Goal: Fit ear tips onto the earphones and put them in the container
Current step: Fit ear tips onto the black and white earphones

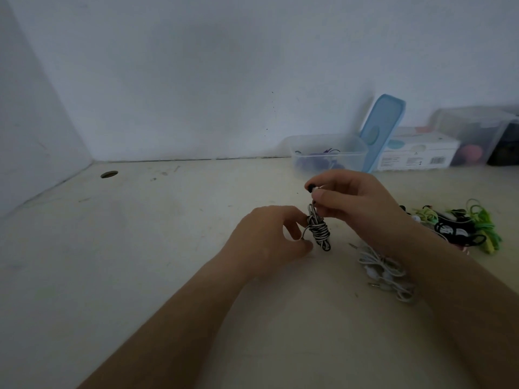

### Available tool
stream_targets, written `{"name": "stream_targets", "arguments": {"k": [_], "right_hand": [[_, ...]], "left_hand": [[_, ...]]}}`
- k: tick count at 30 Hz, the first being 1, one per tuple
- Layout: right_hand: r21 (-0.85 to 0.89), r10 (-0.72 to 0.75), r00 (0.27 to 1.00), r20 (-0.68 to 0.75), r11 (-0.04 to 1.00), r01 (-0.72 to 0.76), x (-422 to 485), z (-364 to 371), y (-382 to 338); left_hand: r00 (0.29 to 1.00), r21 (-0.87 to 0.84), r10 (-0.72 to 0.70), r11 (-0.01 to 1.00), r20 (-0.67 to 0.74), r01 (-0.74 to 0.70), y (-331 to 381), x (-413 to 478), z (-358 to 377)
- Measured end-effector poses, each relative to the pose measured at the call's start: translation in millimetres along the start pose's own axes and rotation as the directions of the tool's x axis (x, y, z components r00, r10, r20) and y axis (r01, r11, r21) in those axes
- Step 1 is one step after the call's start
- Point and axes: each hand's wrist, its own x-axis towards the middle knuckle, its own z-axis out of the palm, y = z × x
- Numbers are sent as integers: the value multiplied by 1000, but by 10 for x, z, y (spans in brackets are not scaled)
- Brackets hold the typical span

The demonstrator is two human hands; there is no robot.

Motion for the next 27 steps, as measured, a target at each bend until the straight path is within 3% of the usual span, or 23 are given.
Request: {"name": "stream_targets", "arguments": {"k": [15,20,22,24,27], "right_hand": [[17,-43,999,-21,999,43,-17,-91,-82],[72,76,993,-92,995,-69,13,-122,-69],[68,177,981,-82,983,-172,28,-114,-46],[22,264,962,-67,964,-263,28,-110,-20],[-191,309,946,-96,927,-323,23,-113,2]], "left_hand": [[982,-97,-31,995,-189,13,-59,-13,-90],[973,-262,-102,964,-207,45,-56,-12,-139],[966,-469,-196,878,-166,98,-28,-38,-178],[957,-674,-279,723,-82,153,-6,-66,-220],[947,-824,-319,524,42,214,-13,-73,-249]]}}
